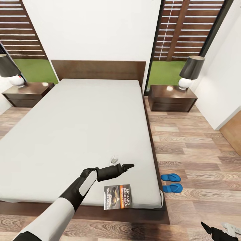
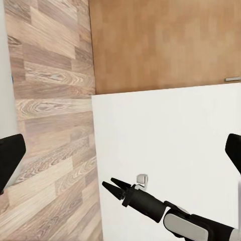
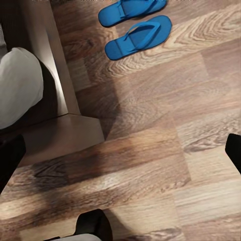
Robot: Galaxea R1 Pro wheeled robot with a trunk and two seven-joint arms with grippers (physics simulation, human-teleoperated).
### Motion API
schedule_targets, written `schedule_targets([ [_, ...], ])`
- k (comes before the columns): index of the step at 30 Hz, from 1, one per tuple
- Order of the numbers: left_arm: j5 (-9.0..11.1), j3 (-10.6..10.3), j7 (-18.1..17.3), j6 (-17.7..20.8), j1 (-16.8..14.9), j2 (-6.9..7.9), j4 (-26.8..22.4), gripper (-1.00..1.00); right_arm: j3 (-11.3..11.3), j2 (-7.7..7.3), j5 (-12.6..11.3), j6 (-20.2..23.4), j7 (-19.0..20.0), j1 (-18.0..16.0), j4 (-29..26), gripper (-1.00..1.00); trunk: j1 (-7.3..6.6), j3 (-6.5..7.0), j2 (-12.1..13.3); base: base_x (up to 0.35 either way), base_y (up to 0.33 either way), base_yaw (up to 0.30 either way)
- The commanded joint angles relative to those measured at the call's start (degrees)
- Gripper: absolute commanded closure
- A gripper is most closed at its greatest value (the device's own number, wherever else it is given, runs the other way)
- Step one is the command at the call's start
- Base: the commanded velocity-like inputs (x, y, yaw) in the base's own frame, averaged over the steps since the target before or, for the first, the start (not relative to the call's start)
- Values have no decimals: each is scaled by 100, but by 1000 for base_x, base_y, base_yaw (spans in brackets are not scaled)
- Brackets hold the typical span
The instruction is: In the bedroom, move the book from the bed onto either nightstand, and place the two sandals side by side next to the bed.
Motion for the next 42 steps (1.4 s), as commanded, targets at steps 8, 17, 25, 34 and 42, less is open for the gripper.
schedule_targets([
  [8, 43, -3, 5, 25, -3, 1, 0, -100, -7, -2, -34, -9, 37, -6, 16, -100, 0, 61, -3, 0, 0, -80],
  [17, 42, -3, 9, 22, -3, 1, 0, -100, -7, -2, -34, -11, 37, -6, 16, -100, 0, 141, -3, 0, 0, -82],
  [25, 44, -3, 6, 22, -3, 1, 3, -100, -7, -2, -34, -9, 37, -6, 17, -100, 0, 213, -3, 0, 0, -78],
  [34, 45, 5, 12, -100, -3, 9, 25, -100, -7, -2, -34, -9, 37, -6, 13, -100, 0, 294, -3, -47, 0, -73],
  [42, 46, 11, 14, -142, -3, 9, 27, -100, -7, -2, -34, -9, 29, -6, 13, -100, 0, 326, -3, -218, 0, -18],
])
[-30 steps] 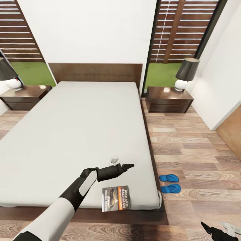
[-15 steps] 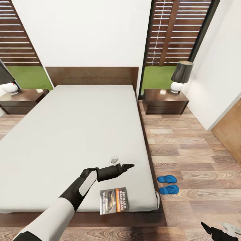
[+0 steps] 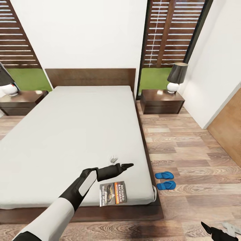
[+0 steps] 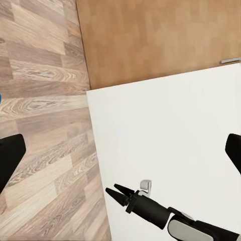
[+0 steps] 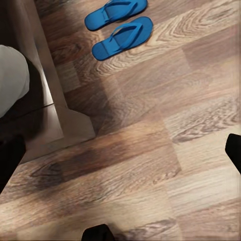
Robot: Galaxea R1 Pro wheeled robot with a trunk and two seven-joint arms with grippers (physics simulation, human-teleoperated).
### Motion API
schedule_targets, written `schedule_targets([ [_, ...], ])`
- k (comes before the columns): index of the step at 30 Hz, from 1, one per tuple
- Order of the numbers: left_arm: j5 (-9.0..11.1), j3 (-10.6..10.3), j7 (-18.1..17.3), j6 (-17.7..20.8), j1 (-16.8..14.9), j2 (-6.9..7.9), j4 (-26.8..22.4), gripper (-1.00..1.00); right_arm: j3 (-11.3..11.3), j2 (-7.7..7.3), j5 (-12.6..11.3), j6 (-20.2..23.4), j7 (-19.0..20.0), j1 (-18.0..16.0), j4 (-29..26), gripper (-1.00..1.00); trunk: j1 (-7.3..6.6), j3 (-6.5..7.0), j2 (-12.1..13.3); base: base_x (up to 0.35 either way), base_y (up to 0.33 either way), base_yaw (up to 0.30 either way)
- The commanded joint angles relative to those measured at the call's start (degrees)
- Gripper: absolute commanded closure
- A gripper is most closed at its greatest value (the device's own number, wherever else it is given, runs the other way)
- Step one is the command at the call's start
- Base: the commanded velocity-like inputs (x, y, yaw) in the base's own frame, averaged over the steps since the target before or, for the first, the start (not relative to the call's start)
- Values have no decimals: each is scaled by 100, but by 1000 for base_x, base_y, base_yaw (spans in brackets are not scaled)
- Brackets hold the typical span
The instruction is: In the bedroom, move the book from the bed onto either nightstand, and place the two sandals side by side next to the bed.
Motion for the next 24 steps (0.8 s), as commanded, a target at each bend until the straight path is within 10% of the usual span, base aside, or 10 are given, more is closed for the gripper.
schedule_targets([
  [1, 43, -3, 6, 40, -3, 1, 1, -100, -7, -2, -33, -8, 35, -6, 15, -100, -1, -4, -3, -72, 0, -3],
  [24, 44, -1, 6, 39, -3, 1, 1, -100, -7, -2, -33, -8, 26, -6, 15, -100, -1, -2, -3, -155, 1, 0],
])
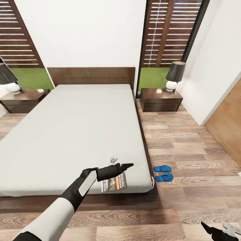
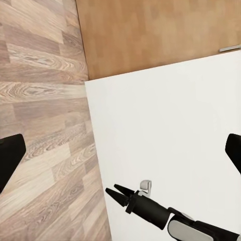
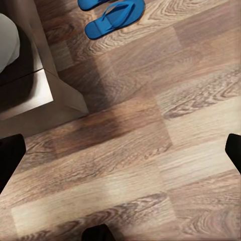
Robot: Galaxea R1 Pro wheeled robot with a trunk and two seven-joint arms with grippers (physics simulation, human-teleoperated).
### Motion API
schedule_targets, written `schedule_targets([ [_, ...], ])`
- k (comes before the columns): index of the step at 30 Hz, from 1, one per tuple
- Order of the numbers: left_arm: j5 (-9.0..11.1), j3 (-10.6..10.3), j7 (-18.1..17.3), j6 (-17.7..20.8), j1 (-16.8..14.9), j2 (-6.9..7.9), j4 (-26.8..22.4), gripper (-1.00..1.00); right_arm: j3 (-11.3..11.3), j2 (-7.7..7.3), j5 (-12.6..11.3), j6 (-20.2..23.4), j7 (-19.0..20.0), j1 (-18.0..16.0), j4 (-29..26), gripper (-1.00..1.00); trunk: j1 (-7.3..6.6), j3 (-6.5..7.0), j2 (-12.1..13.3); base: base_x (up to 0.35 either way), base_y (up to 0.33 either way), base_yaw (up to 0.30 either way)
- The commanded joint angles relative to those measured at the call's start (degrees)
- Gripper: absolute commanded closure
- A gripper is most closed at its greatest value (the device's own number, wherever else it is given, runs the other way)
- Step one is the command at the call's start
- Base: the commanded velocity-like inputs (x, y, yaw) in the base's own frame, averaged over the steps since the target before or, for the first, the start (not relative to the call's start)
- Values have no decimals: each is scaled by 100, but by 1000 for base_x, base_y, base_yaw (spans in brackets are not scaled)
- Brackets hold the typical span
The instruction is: In the bedroom, move the book from the bed onto either nightstand, and place the two sandals side by side next to the bed.
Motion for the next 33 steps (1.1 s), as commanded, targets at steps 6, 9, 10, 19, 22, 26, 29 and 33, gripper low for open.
schedule_targets([
  [6, 56, 5, 5, 44, -4, 10, 1, -100, -7, -2, -33, -9, 35, -6, 14, -100, 0, -5, -4, -8, 137, 0],
  [9, 62, 7, 10, 43, -4, 10, 17, -100, -7, -2, -33, -9, 35, -6, 17, -100, 0, -5, -4, -1, 218, 0],
  [10, 64, 7, 11, 42, -4, 10, 32, -100, -7, -2, -33, -9, 35, -6, 17, -100, 0, -5, -4, 0, 137, 0],
  [19, 60, 2, 7, 40, -4, 4, 62, -100, -7, -2, -33, -9, 52, -6, 15, -100, 0, -5, -4, 0, 23, 0],
  [22, 65, -6, -15, 40, -2, 3, 63, -100, -7, -2, -33, -7, 62, -6, 20, -100, 0, -5, -4, 0, 0, 0],
  [26, 74, 4, -198, 46, 15, 68, 46, -100, -7, -2, -33, -1, 69, -6, 21, -100, 0, -5, -4, 0, 0, 0],
  [29, 71, 10, -563, 48, 20, 203, 40, -100, -7, -2, -33, -1, 70, -6, 21, -100, 0, -5, -4, 0, 0, 0],
  [33, 69, 24, -1098, 46, 27, 381, 40, -100, -7, -2, -33, -2, 70, -6, 21, -100, 0, -5, -4, 0, 0, 0],
])
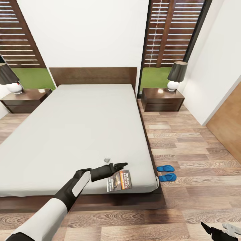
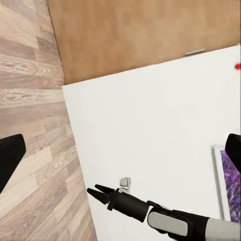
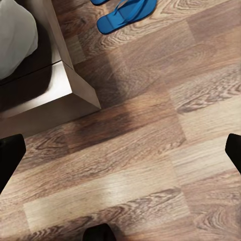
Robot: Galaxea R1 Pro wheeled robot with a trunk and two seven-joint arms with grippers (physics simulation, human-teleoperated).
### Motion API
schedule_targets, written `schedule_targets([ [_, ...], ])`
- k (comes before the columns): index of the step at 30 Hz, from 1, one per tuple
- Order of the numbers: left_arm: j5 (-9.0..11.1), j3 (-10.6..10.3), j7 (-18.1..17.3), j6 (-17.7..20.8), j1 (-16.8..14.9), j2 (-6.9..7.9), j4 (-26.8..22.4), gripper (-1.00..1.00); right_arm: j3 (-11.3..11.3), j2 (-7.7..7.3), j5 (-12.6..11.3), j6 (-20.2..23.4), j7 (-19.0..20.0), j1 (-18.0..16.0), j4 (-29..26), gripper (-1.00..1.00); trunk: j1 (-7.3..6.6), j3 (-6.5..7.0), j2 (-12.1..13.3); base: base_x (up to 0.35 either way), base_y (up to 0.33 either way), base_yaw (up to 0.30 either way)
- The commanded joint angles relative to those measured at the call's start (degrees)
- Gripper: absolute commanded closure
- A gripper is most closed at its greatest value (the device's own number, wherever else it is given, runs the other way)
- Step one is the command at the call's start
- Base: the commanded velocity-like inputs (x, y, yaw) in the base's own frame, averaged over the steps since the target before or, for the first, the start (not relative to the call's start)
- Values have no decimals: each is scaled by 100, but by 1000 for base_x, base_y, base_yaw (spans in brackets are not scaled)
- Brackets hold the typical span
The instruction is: In the bedroom, move the book from the bed onto either nightstand, and place the two sandals side by side next to the bed.
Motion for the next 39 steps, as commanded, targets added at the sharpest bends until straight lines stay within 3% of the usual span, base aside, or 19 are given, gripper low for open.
schedule_targets([
  [1, 39, -2, -290, 40, -2, 122, 4, -100, -6, -2, -34, -9, 33, -6, 15, -100, 0, -5, -3, 0, 0, 0],
  [2, 43, -4, -681, 40, 0, 335, 12, -100, -6, -2, -34, -11, 30, -6, 15, -100, 0, -5, -3, 0, 0, 0],
  [8, 42, -4, -1326, 45, 2, 486, 28, -100, -6, -2, -34, -14, 27, -6, 15, -100, 0, -5, -3, 0, 0, 0],
  [10, 34, -9, -1586, 44, 18, 608, 54, -100, -6, -2, -34, -10, 32, -6, 15, -100, 0, -5, -3, 0, 0, 0],
  [11, 23, -12, -1797, 35, 83, 808, 133, -100, -6, -2, -28, -7, 34, -6, 15, -100, 0, -5, -3, 0, 0, 0],
  [14, 18, -14, -2015, -74, 244, 1101, 264, -100, -6, -2, -2, 7, 46, -6, 15, -100, 0, -5, -3, 0, 0, 0],
  [15, 28, -17, -2224, -214, 315, 1328, 362, -100, -6, -2, 10, 23, 79, -6, 15, -100, 0, -5, -3, 0, 0, 0],
  [18, 22, -16, -2458, -380, 371, 1473, 589, -100, -6, -2, 13, 41, 192, -6, 15, -100, 0, -5, -3, 0, 0, 0],
  [21, 7, -19, -2824, -828, 442, 1658, 1290, -100, -6, -14, -6, 65, 543, -6, 15, -100, 0, -5, -3, 0, 0, 0],
  [29, -125, -36, -3709, -1449, 457, 1758, 2318, -100, -6, -13, -22, 71, 803, -6, 10, -100, 0, -5, -3, 0, 0, 0],
  [36, -515, -55, -3883, -1694, 477, 1756, 2776, -100, -6, -14, -25, 71, 816, -6, 9, -100, 0, -5, -3, 0, 0, 0],
  [39, -662, -58, -3916, -2104, 525, 1745, 3302, -100, -6, -12, -25, 71, 817, -6, 9, -100, 0, -5, -3, 0, 0, 0],
])
